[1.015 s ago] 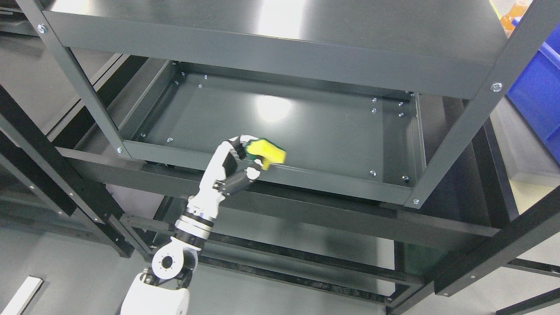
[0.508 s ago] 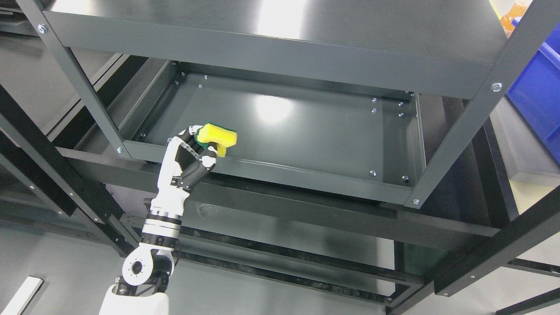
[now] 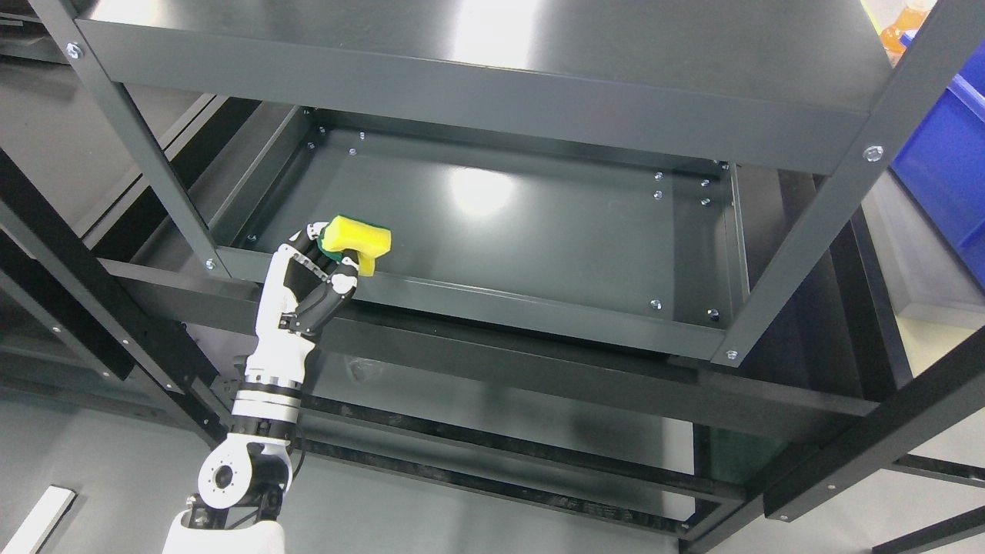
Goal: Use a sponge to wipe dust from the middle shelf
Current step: 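Withdraw the left hand holding the sponge out of the shelf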
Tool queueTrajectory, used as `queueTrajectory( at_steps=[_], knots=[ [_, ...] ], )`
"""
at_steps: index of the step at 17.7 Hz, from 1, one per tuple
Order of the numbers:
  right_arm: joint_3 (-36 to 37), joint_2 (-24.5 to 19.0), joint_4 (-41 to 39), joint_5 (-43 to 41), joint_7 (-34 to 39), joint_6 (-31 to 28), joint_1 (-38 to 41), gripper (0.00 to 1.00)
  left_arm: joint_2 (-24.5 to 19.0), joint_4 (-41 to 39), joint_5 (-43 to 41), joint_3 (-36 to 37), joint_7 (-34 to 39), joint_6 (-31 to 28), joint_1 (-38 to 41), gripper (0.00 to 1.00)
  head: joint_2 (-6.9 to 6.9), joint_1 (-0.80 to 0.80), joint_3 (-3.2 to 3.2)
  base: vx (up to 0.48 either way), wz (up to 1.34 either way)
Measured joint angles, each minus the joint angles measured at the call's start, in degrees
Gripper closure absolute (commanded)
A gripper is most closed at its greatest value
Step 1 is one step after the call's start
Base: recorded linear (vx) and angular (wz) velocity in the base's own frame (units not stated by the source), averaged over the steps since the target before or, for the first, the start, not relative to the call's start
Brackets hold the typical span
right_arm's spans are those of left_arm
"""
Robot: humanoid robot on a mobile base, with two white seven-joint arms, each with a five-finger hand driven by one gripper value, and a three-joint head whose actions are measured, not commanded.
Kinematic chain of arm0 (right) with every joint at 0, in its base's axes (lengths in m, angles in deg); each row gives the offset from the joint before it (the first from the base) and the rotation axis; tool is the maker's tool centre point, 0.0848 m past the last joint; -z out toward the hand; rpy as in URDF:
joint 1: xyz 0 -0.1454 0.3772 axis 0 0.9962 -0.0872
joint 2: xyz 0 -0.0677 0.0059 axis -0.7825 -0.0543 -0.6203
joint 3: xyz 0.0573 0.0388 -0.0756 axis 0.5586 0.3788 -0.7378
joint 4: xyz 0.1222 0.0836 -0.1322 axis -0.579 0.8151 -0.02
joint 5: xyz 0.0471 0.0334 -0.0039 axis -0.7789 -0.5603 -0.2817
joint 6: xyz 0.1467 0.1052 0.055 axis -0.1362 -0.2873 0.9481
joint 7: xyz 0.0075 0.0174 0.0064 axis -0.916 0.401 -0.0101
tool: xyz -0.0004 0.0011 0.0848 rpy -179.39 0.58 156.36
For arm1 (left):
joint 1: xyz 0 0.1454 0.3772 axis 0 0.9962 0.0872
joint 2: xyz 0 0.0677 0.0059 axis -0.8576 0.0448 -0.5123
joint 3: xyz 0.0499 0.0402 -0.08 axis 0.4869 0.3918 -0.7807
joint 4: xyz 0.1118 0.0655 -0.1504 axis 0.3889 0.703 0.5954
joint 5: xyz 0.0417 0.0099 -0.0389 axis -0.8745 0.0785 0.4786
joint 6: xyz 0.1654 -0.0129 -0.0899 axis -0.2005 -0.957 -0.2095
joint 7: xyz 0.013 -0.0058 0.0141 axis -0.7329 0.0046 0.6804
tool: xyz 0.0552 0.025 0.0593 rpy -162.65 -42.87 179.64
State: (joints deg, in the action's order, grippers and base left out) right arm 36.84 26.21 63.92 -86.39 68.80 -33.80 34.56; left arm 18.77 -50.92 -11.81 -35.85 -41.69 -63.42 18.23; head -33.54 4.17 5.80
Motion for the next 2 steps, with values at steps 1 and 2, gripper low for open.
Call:
queueTrajectory(
  at_steps=[1, 2],
  knots=[
    [0.0, 0.0, 0.0, 0.0, 0.0, 0.0, 0.0, 0.0, 0.0, -0.09, 0.04, -0.14, 0.07, -0.08, 0.04, 0.99, 0.0, 0.0, 0.0, 0.0, 0.0],
    [0.0, 0.0, 0.0, 0.0, 0.0, 0.0, 0.0, 0.0, 0.01, -0.17, 0.07, -0.26, 0.1, -0.15, 0.08, 0.99, 0.0, 0.0, 0.0, 0.0, 0.0]
  ],
)
